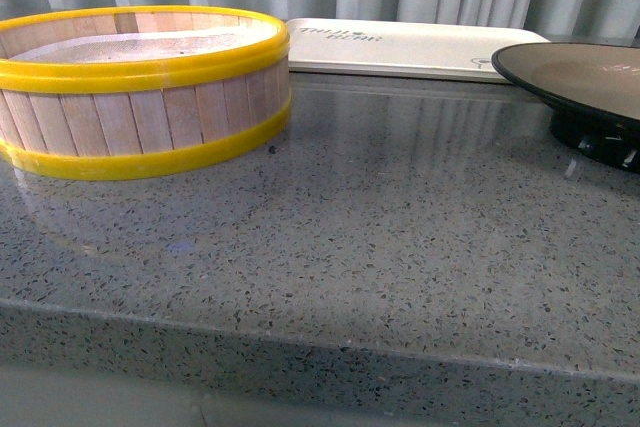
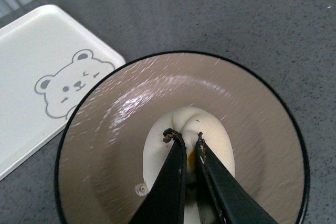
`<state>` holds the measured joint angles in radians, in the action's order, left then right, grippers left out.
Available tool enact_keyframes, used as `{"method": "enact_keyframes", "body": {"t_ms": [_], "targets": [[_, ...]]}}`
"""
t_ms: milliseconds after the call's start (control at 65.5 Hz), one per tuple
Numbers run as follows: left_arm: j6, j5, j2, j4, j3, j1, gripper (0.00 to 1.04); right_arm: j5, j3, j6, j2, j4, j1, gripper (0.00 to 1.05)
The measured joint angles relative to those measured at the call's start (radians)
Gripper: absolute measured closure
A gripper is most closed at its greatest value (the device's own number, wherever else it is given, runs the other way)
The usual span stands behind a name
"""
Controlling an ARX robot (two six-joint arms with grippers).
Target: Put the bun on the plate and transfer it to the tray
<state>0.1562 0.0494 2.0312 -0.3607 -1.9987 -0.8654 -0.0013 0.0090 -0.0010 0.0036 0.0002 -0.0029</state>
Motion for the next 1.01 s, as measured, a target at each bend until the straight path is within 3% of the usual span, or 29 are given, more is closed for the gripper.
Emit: {"method": "enact_keyframes", "body": {"t_ms": [214, 397, 1007], "targets": [[0.024, 0.027, 0.098, -0.02, -0.098, -0.035, 1.01, 0.0, 0.0, 0.0, 0.0, 0.0, 0.0, 0.08], [0.057, 0.076, 0.151, -0.032, -0.161, 0.003, 1.01, 0.0, 0.0, 0.0, 0.0, 0.0, 0.0, 0.08], [0.027, 0.005, 0.167, -0.075, -0.077, 0.035, 1.01, 0.0, 0.0, 0.0, 0.0, 0.0, 0.0, 0.08]]}}
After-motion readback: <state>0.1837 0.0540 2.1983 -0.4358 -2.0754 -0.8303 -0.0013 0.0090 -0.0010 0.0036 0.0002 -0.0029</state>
